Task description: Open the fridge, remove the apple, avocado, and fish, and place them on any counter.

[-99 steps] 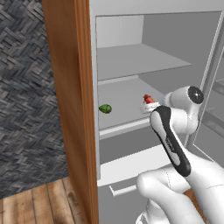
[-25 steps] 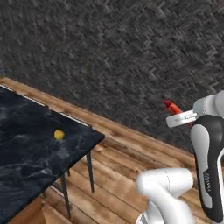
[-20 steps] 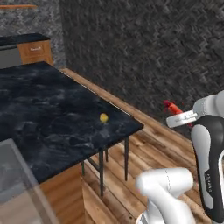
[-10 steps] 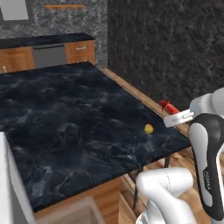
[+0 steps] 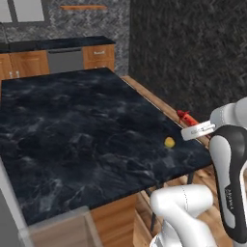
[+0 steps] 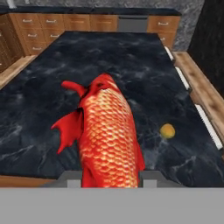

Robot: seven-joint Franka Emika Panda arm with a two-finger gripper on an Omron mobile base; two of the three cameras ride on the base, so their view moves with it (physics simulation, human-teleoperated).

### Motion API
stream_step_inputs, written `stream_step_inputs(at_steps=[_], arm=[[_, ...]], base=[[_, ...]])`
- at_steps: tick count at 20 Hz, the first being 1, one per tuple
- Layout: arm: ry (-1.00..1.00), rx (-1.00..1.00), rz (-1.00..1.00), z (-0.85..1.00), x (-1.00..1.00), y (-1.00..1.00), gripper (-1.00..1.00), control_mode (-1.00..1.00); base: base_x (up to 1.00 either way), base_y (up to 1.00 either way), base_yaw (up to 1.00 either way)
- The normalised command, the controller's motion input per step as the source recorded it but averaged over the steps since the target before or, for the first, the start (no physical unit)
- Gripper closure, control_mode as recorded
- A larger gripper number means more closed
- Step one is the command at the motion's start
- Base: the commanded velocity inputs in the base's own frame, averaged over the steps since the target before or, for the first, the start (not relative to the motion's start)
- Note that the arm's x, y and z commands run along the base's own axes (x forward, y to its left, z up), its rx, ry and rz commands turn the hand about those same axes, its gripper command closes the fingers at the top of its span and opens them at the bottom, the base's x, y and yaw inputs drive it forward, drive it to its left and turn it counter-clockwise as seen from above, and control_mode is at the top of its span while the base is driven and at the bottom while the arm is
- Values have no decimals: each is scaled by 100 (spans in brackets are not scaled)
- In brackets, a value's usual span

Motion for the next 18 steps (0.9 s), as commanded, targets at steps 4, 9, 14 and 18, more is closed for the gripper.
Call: stream_step_inputs(at_steps=[4, 9, 14, 18], arm=[[0, 0, 0, 0, 0, 0, 100, 100], [15, 0, 0, -19, 23, -1, 100, -100], [53, -5, 1, -23, 63, -3, 100, -100], [58, -9, 0, -30, 100, 0, 100, -100]], base=[[32, 1, 0], [6, 0, 0], [0, 0, 0], [0, 0, 0]])
